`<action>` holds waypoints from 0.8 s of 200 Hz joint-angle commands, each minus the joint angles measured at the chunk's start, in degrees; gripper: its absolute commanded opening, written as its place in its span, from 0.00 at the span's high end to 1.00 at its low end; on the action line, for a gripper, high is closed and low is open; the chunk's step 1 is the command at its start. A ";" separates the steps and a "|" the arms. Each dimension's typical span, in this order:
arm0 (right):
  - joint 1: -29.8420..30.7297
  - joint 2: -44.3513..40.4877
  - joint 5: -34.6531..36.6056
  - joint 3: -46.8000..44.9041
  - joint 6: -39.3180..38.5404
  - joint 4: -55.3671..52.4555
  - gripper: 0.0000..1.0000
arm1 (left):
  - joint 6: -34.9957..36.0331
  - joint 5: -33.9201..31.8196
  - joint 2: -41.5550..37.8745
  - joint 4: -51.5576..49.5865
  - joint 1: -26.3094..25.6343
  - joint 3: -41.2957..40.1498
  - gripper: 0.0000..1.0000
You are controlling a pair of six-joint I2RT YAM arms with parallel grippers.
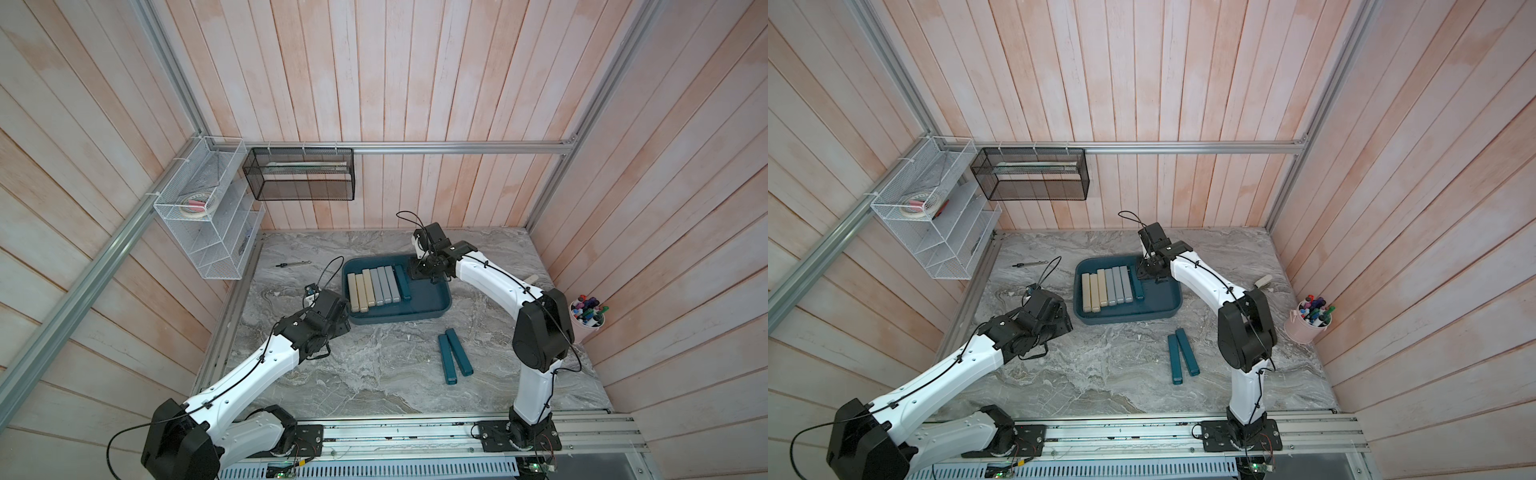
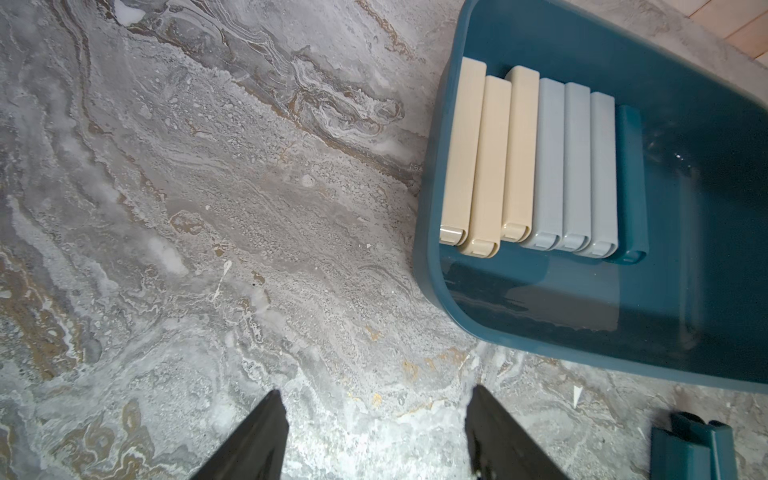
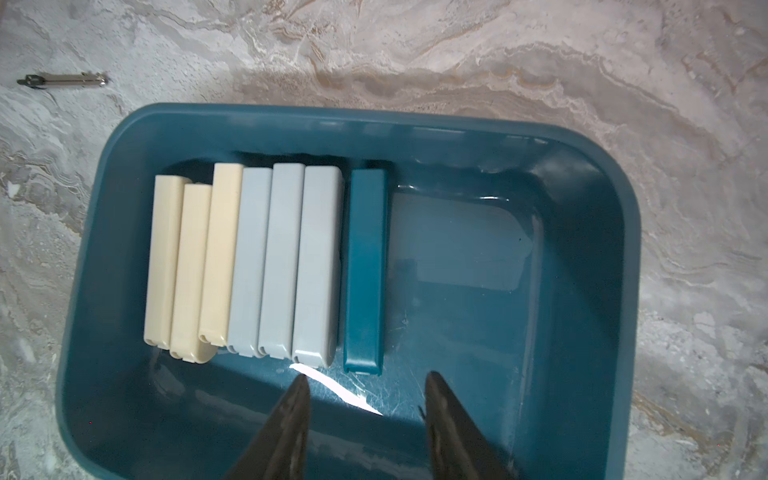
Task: Put the pruning pliers into the storage box
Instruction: Pick up the pruning pliers from the center of the board.
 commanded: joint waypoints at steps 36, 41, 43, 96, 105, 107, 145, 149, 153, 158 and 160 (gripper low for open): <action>0.28 -7.55 1.49 -7.06 -0.07 1.28 0.53 | 1.48 -1.49 0.60 0.34 0.36 2.13 0.28; 0.25 -8.43 1.81 -8.05 -0.05 1.37 0.53 | 1.50 -1.53 0.72 0.49 0.34 2.24 0.28; 0.24 -8.79 1.95 -8.43 -0.11 1.45 0.53 | 1.53 -1.53 0.79 0.56 0.41 2.26 0.28; 0.27 -19.86 4.33 -20.59 1.63 -0.31 0.53 | 1.89 -0.85 2.46 3.54 0.30 1.83 0.28; 0.24 -22.31 5.04 -23.75 2.23 -0.77 0.53 | 2.00 -0.65 2.68 4.41 0.29 1.63 0.28; 0.26 -22.88 5.26 -24.44 2.35 -0.91 0.53 | 2.03 -0.61 2.80 4.57 0.33 1.62 0.28; 0.53 -31.24 7.55 -34.55 5.97 -5.42 0.53 | 3.24 -0.05 4.98 5.80 0.34 2.85 0.28; 0.60 -31.70 7.88 -35.18 6.41 -6.14 0.53 | 3.39 0.09 5.25 5.80 0.36 3.04 0.28; 0.64 -32.07 8.33 -35.74 6.86 -6.94 0.53 | 3.54 0.14 5.46 5.81 0.34 3.20 0.28; 0.68 -32.36 8.79 -36.35 7.26 -7.95 0.53 | 3.74 0.23 5.67 5.84 0.28 3.38 0.28; 0.72 -32.51 8.88 -36.58 7.39 -8.34 0.53 | 3.74 0.23 5.72 5.77 0.28 3.44 0.28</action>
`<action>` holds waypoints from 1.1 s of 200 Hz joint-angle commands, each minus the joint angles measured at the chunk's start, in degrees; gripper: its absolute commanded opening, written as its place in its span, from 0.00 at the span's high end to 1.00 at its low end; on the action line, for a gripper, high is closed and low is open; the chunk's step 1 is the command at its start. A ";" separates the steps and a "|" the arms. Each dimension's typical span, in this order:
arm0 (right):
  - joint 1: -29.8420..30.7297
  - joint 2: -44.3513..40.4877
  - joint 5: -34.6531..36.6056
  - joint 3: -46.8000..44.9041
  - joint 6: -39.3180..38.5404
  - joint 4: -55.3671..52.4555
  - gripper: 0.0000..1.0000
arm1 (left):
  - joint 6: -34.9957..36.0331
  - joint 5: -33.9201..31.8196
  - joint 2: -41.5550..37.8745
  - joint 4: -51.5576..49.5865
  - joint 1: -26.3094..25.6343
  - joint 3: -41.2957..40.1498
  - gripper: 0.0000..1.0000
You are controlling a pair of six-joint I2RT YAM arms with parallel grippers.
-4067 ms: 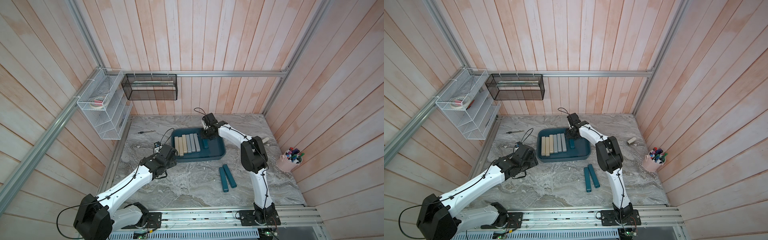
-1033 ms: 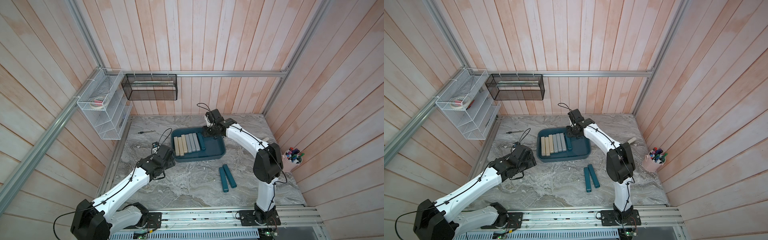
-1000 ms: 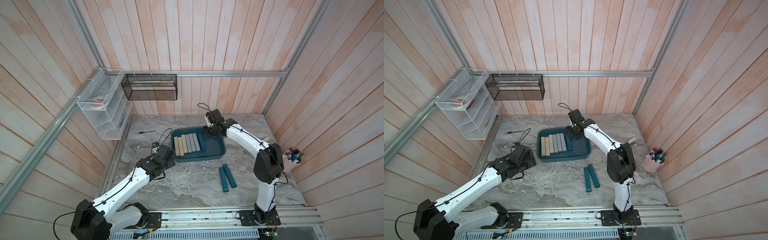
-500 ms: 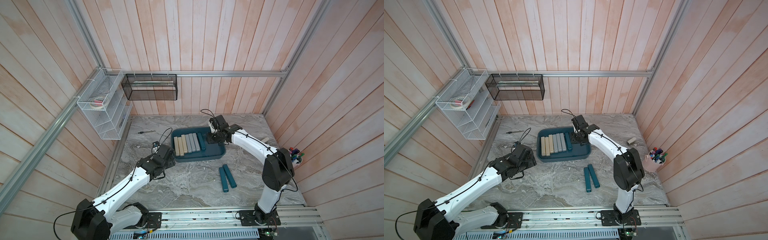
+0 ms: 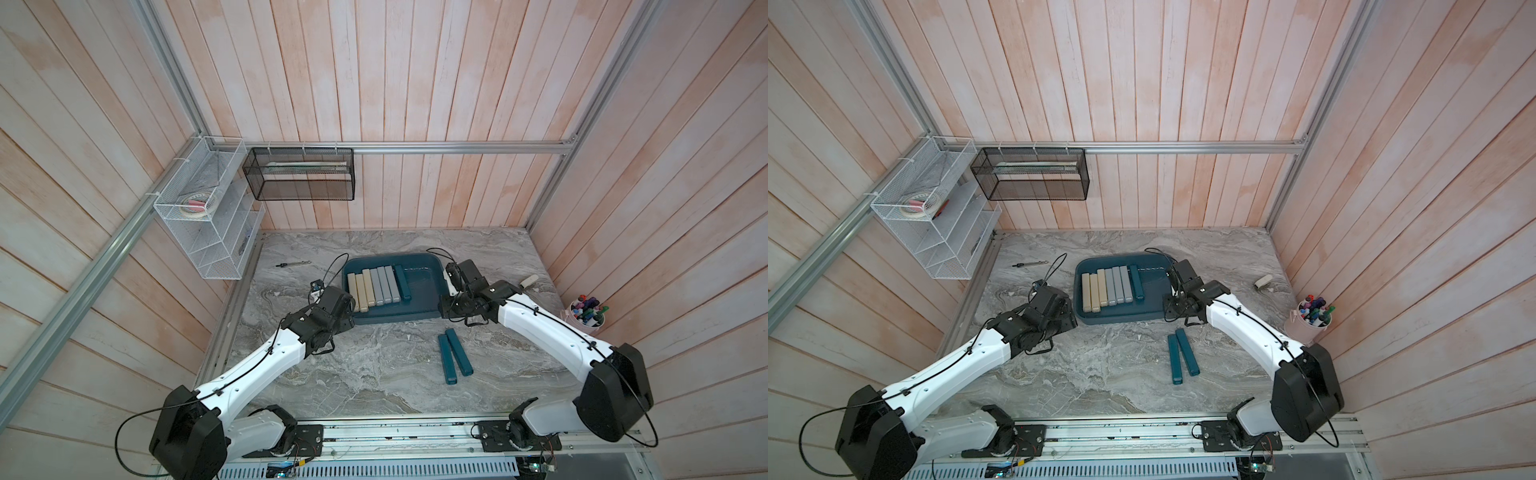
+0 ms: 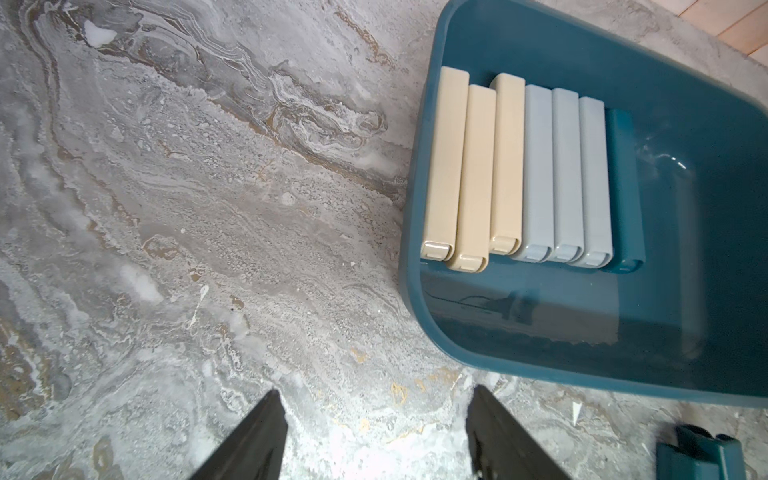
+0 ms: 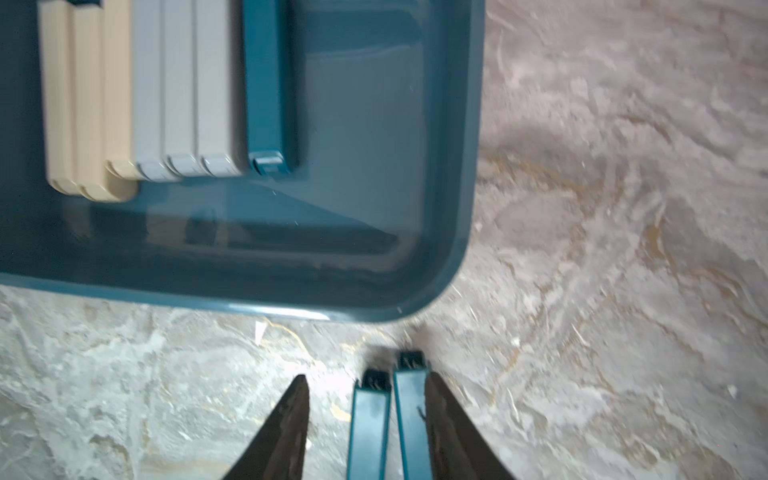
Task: Put the pruning pliers into the storage box
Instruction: Pick up the pruning pliers from the center of the board.
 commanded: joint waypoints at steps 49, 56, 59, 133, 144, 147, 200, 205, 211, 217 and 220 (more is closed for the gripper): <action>3.34 -7.72 0.72 -10.86 6.24 -6.40 0.53 | 1.73 1.26 2.10 2.33 0.34 2.18 0.28; 4.84 -7.94 1.63 -10.74 6.69 -6.45 0.53 | 1.73 1.41 2.39 2.50 0.34 2.04 0.28; 5.42 -7.94 1.91 -10.49 6.79 -6.50 0.52 | 1.67 1.45 2.43 2.60 0.29 2.04 0.28; 6.76 -4.08 3.96 -12.01 14.18 -7.40 0.51 | 1.00 1.90 1.46 3.65 0.34 0.66 0.28; 6.32 -3.77 4.42 -12.07 15.11 -7.71 0.50 | 0.85 2.05 1.05 3.99 0.34 0.27 0.28; 6.22 -3.73 4.43 -12.14 15.20 -7.62 0.50 | 0.85 2.07 0.95 4.08 0.36 0.13 0.28; 7.00 -4.47 0.53 -13.10 14.48 -4.15 0.52 | 1.02 1.99 0.87 4.02 0.34 -0.03 0.28; 7.32 -4.64 0.22 -12.99 14.36 -3.95 0.52 | 0.95 2.07 0.97 4.02 0.34 -0.08 0.28; 7.63 -4.73 -0.18 -12.90 14.35 -3.72 0.53 | 0.86 2.07 1.03 4.10 0.33 -0.10 0.28; 8.01 -4.77 -0.49 -12.90 14.53 -3.48 0.53 | 0.85 2.07 1.13 4.27 0.34 -0.18 0.28; 8.26 -4.70 -0.70 -12.90 14.59 -3.44 0.53 | 0.80 2.15 1.24 4.36 0.30 -0.19 0.28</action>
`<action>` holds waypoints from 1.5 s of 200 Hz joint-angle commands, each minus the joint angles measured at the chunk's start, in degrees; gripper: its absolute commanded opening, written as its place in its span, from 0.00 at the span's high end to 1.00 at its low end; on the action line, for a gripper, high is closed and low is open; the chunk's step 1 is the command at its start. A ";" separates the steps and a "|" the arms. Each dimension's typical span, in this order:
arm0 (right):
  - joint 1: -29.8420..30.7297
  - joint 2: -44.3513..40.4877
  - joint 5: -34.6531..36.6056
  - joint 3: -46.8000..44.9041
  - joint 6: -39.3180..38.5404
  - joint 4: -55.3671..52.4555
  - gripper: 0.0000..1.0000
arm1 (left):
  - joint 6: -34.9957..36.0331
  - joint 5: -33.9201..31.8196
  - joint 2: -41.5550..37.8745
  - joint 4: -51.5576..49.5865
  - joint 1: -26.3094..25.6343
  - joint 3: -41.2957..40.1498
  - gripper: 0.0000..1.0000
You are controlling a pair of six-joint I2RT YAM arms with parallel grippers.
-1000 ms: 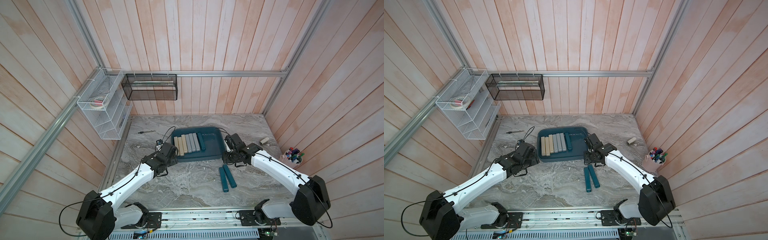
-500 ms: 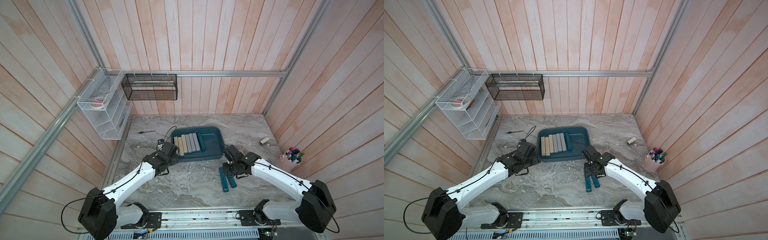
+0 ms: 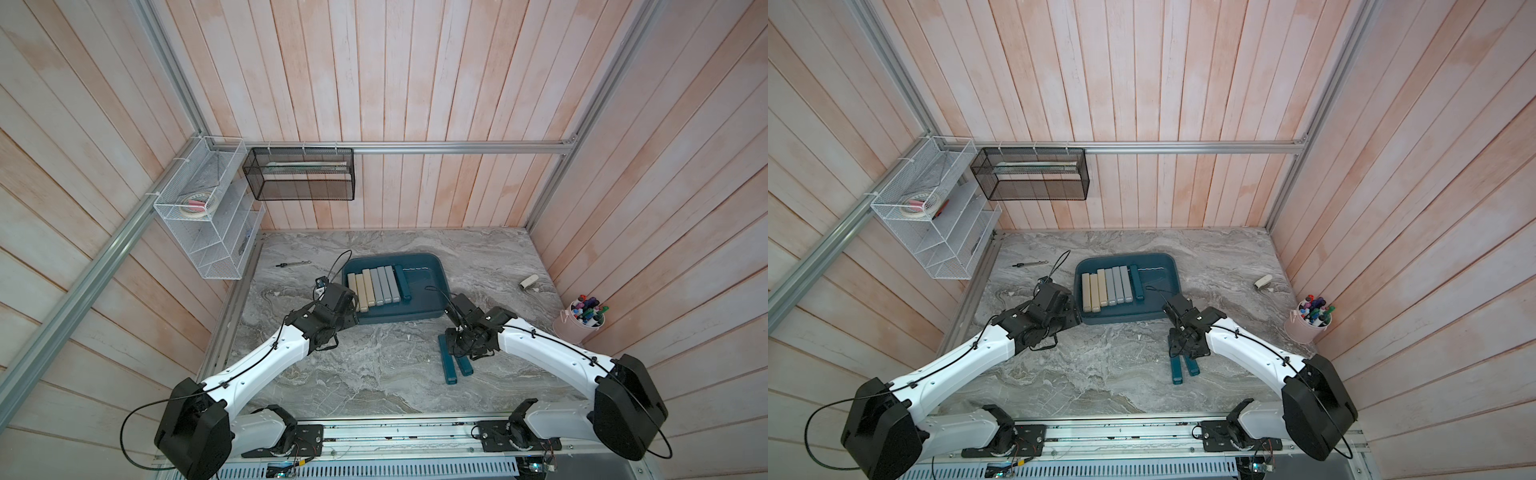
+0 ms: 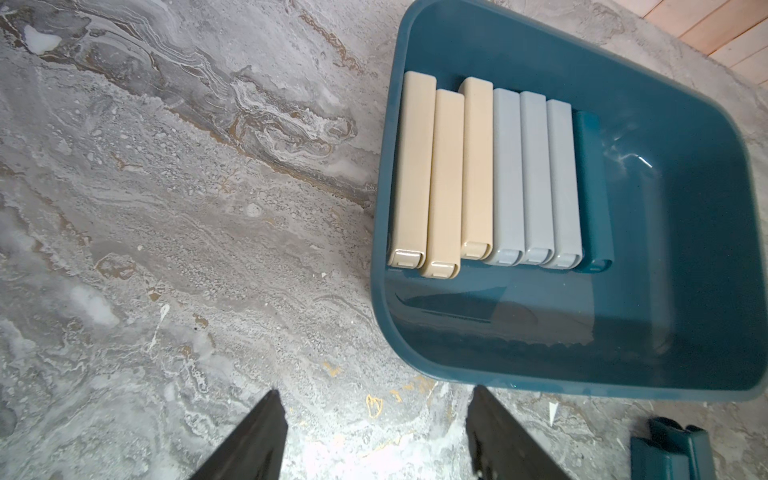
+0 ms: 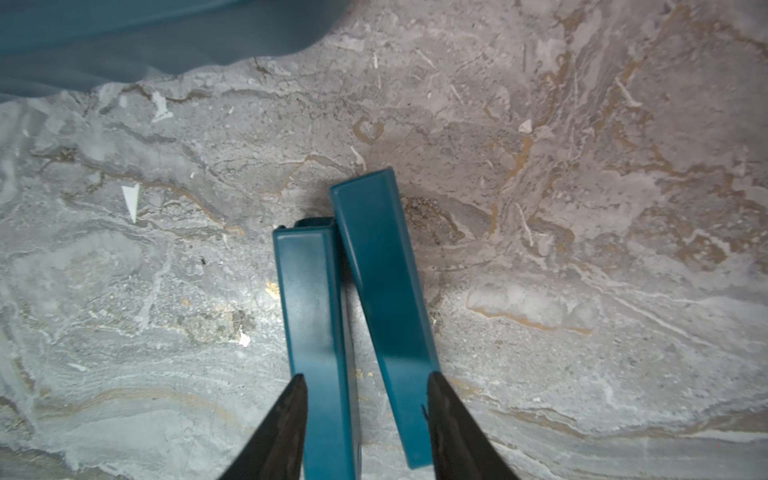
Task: Put the pruning pliers into the storage box
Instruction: Pick up the pruning pliers from the center of the board.
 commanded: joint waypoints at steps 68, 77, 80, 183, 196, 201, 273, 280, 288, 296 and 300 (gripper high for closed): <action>4.83 3.36 -2.34 -0.68 2.51 2.52 0.56 | -0.11 0.19 -0.92 0.86 0.32 -1.36 0.28; 4.83 3.62 -2.02 -0.85 2.83 2.40 0.56 | -0.20 0.01 -1.19 0.76 0.34 -1.50 0.28; 4.83 3.68 -1.90 -0.86 2.88 2.40 0.56 | -0.20 0.02 -1.23 0.76 0.34 -1.51 0.28; 3.70 6.27 -2.75 -4.36 3.45 6.37 0.57 | -0.44 -0.07 -1.39 0.81 0.34 -2.00 0.28; 3.52 6.36 -2.92 -4.46 3.23 7.07 0.57 | -0.55 0.06 -1.25 0.94 0.34 -2.00 0.28; 3.47 6.48 -3.05 -4.54 3.16 7.42 0.57 | -0.55 0.06 -1.20 1.06 0.34 -2.03 0.28; 3.16 9.26 -3.94 -4.47 1.93 9.82 0.61 | -0.46 -0.16 -1.02 0.85 0.34 -1.77 0.28; 3.16 9.26 -3.90 -4.25 1.77 9.70 0.63 | -0.46 -0.16 -0.93 0.94 0.34 -1.77 0.28; 3.16 9.13 -3.94 -3.97 1.62 9.59 0.65 | -0.48 -0.11 -0.86 1.03 0.38 -1.74 0.28; 3.16 9.09 -3.89 -3.72 1.49 9.34 0.67 | -0.55 -0.07 -0.90 1.11 0.34 -1.79 0.28; 3.16 8.97 -3.97 -3.55 1.42 9.25 0.68 | -0.55 -0.07 -0.80 1.12 0.33 -1.78 0.28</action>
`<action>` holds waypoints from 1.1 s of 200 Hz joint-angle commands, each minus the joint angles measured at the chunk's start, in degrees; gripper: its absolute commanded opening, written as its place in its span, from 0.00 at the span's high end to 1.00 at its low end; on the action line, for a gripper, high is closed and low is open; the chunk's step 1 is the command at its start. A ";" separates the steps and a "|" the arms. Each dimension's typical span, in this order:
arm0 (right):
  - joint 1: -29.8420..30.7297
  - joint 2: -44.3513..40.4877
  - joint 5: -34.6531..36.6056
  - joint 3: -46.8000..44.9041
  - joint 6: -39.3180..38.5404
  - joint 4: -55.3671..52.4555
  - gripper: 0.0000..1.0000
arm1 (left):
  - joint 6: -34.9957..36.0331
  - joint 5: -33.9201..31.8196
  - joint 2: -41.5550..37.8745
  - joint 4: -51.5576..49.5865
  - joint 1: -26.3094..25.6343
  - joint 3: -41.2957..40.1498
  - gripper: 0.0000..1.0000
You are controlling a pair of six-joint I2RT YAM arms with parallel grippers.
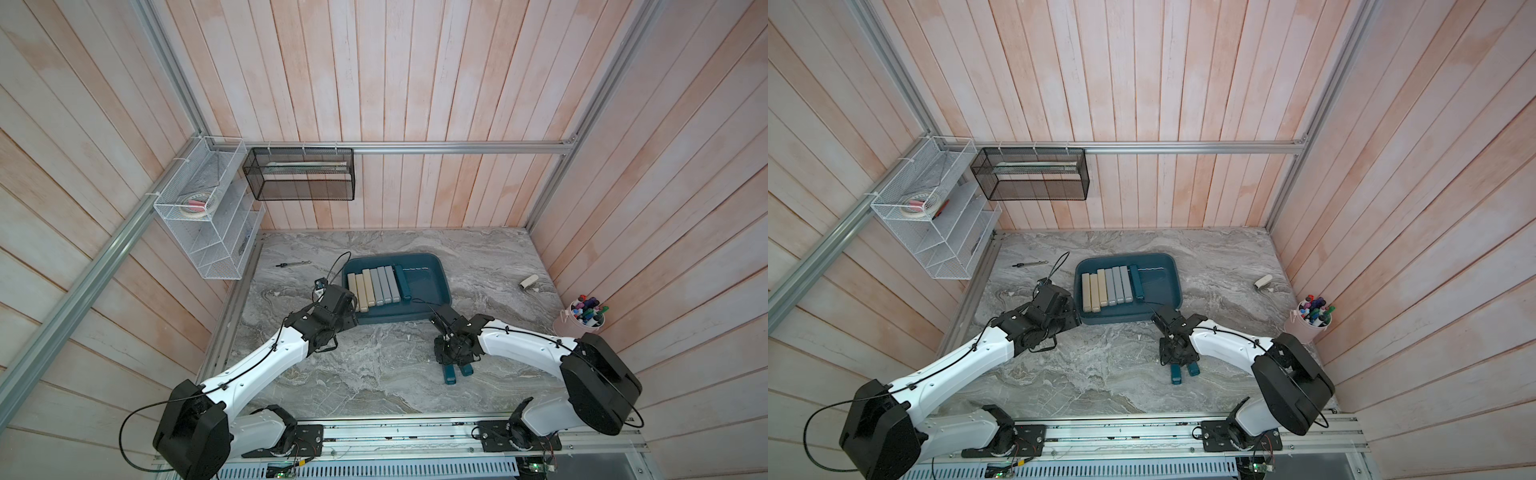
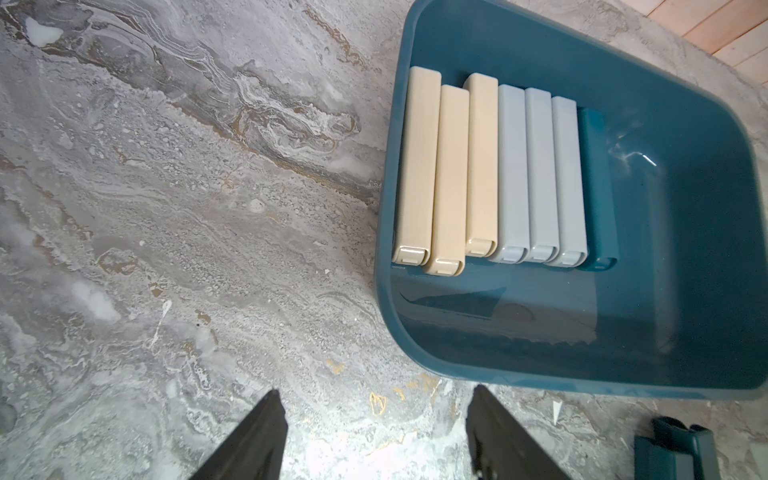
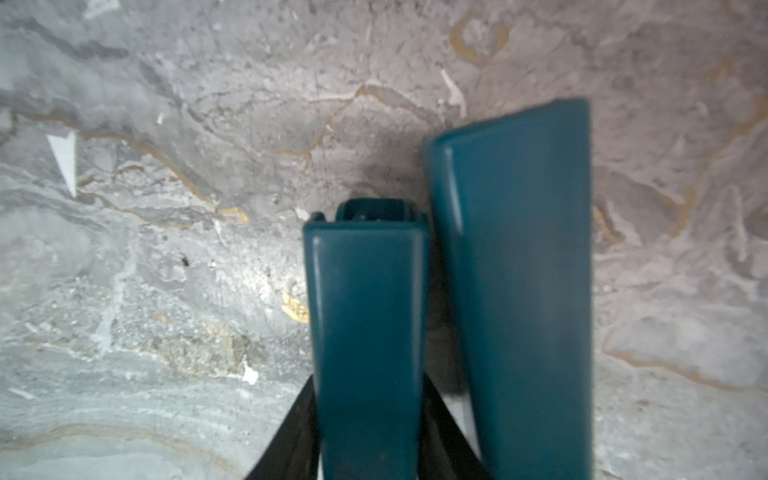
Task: Put the pruning pliers into the storage box
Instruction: Pick up the pruning pliers from the center of the board, then place the pruning pliers in the storage box.
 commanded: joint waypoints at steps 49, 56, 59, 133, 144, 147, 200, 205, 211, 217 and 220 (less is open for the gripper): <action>-0.29 -0.95 -1.20 2.74 -2.08 -1.22 0.78 | -0.42 -0.42 -0.35 0.59 0.30 -0.77 0.28; -0.29 -1.32 -1.64 3.36 -2.15 -1.66 0.78 | -0.40 -0.51 -0.52 0.47 0.30 -0.77 0.28; -0.29 -1.44 -1.87 3.75 -2.22 -1.88 0.78 | -0.40 -0.51 -0.60 0.39 0.32 -0.70 0.28; -3.61 -1.12 -3.67 22.37 -9.66 -8.05 0.79 | -0.51 -1.78 -1.73 -1.71 0.34 1.02 0.28; -5.23 0.56 -3.55 26.61 -12.24 -7.39 0.79 | -0.68 -1.86 -2.06 -2.21 0.29 1.47 0.28; -5.67 1.12 -3.54 27.99 -12.94 -7.33 0.79 | -0.68 -1.88 -2.22 -2.26 0.27 1.51 0.28; -12.72 16.19 -3.72 49.37 -22.35 -5.63 0.79 | -2.08 -2.05 -3.39 -3.40 0.30 2.19 0.28; -13.08 17.58 -3.98 51.17 -22.72 -5.50 0.79 | -2.02 -2.09 -3.40 -3.53 0.29 2.38 0.28; -13.50 19.09 -4.20 53.03 -23.10 -5.40 0.79 | -1.87 -2.26 -3.35 -3.76 0.30 2.76 0.28; -13.88 20.91 -4.63 54.76 -23.49 -5.31 0.79 | -1.81 -2.47 -3.35 -4.06 0.25 3.15 0.28; -13.98 21.77 -4.82 55.55 -23.67 -5.31 0.79 | -1.65 -2.59 -3.31 -4.23 0.29 3.31 0.28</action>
